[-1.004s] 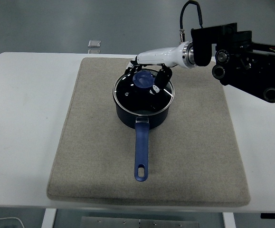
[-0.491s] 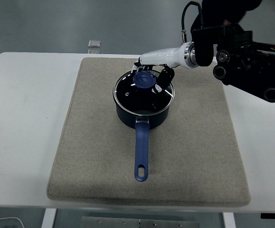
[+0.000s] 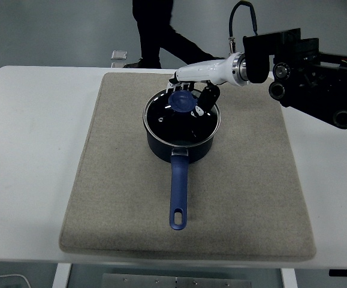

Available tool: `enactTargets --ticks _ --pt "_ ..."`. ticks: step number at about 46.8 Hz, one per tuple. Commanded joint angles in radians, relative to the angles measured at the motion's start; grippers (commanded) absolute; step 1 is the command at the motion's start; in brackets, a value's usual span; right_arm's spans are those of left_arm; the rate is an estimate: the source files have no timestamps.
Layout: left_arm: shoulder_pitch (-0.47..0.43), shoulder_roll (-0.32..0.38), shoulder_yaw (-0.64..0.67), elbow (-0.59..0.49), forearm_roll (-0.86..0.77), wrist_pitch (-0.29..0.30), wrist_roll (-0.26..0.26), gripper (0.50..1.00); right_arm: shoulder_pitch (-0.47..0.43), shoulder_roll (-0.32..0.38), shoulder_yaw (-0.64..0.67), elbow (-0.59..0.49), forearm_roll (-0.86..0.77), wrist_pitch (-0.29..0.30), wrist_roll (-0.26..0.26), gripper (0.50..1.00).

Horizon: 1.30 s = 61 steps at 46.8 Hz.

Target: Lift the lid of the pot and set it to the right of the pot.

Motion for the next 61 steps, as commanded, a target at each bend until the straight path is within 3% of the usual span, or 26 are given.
enactTargets --ticks 1,12,31,45,61 --pt "0.0 0.0 0.0 0.0 0.0 0.0 0.0 1.0 0.001 0.0 0.001 0.001 0.0 0.0 0.0 0.664" --pt "0.0 0.0 0.0 0.0 0.0 0.0 0.0 1.0 0.003 0.0 0.001 0.001 0.002 0.001 0.001 0.648" --pt "0.0 0.0 0.0 0.0 0.0 0.0 0.0 1.0 0.038 -0.006 0.006 0.001 0.015 0.015 0.003 0.566" --pt "0.0 0.0 0.0 0.0 0.0 0.0 0.0 1.0 0.089 -0.021 0.004 0.001 0.018 0.069 0.003 0.531" --pt "0.0 0.0 0.0 0.0 0.0 0.0 0.0 1.0 0.124 -0.136 0.007 0.024 0.018 0.155 0.003 0.533"
